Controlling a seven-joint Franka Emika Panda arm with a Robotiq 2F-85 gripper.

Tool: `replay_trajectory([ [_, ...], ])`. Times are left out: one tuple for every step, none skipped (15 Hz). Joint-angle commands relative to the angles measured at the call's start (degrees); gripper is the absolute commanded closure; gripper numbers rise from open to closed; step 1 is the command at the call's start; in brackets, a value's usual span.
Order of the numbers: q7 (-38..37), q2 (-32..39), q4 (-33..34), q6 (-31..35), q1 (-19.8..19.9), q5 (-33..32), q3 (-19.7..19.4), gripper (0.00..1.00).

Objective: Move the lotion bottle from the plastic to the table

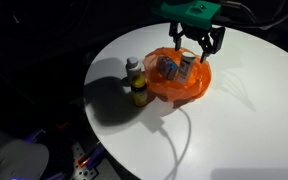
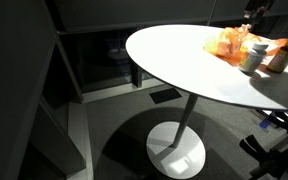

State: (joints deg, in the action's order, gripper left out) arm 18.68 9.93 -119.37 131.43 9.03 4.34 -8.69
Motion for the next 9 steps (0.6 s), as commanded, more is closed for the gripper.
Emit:
replay_trajectory([
  [2.65,1.74,1.83,0.18,1.12,1.73,1.28,0.06],
  [2.73,1.98,1.92,0.24,1.12,1.64,1.38,0.27],
  [2.75,2.23,2.04,0.24,1.13,1.56,1.47,0.31],
  [2.70,2.49,2.19,0.32,1.13,1.38,1.53,0.32],
  [2.61,2.64,2.29,0.35,1.12,1.22,1.59,0.40],
  [2.33,2.65,2.30,0.48,1.01,0.79,1.61,0.47],
  [1.91,2.44,2.19,0.60,0.87,0.27,1.59,0.57],
  [1.86,2.05,1.96,0.52,0.83,0.26,1.68,0.64],
  [1.02,0.99,1.28,0.36,0.59,-0.25,1.61,0.72],
])
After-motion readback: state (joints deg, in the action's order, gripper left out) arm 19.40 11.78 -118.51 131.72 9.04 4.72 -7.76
